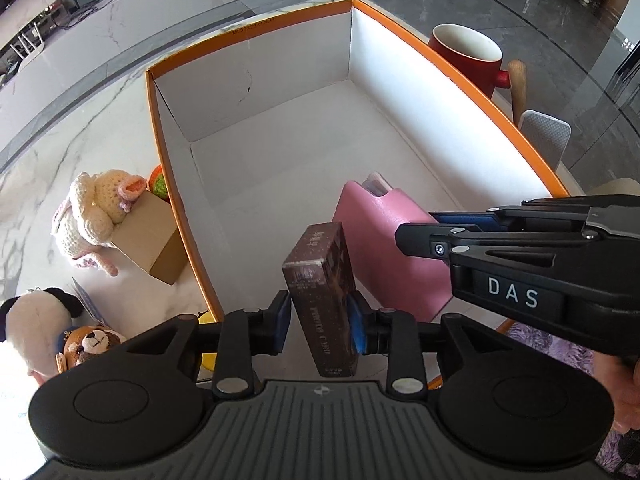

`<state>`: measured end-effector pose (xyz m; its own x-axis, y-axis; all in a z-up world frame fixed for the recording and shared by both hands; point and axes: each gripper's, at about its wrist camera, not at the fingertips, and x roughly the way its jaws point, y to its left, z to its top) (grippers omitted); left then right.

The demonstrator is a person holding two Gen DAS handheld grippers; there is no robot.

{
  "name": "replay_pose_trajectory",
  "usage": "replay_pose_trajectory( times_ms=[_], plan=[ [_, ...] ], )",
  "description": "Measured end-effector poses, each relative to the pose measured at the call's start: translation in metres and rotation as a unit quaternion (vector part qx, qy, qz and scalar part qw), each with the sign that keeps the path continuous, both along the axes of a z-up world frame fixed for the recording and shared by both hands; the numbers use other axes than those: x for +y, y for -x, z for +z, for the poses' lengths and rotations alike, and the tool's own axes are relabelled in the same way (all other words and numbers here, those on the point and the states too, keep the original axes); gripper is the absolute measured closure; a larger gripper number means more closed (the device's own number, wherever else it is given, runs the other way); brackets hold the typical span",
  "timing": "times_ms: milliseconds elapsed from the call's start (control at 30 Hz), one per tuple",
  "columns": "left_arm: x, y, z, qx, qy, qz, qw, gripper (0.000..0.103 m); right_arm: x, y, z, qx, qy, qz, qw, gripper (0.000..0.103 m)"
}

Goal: Organize objects
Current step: 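Carry the PHOTO CARD box into the orange box and open the left tool, then lower the pink card holder into the orange box and open the right tool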

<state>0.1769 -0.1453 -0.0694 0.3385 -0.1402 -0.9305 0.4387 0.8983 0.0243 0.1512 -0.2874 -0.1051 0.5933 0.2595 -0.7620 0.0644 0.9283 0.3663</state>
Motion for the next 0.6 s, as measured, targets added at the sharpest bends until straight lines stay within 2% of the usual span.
replay_pose_trajectory(
  times_ms=[167,267,400,500,600],
  plan=[
    [0.01,0.002,0.007,-0.006,0.018,0.002,0.9998,0.064,0.002,0.001,0.0,0.0,0.004,0.002,1.0,0.085],
    [0.017,0.003,0.018,-0.013,0.05,0.004,0.9986,0.064,0.003,-0.002,0.002,-0.002,0.014,0.003,1.0,0.085],
    [0.035,0.0,0.035,-0.035,0.089,0.031,0.995,0.064,0.003,-0.011,0.006,-0.008,0.018,0.006,1.0,0.085],
    [0.051,-0.002,0.045,-0.054,0.103,0.051,0.9919,0.064,0.007,-0.013,0.016,-0.022,0.021,0.015,0.999,0.085],
    [0.063,-0.006,0.051,-0.065,0.111,0.069,0.9893,0.064,0.012,-0.013,0.024,-0.031,0.004,0.028,0.999,0.085]
  ],
)
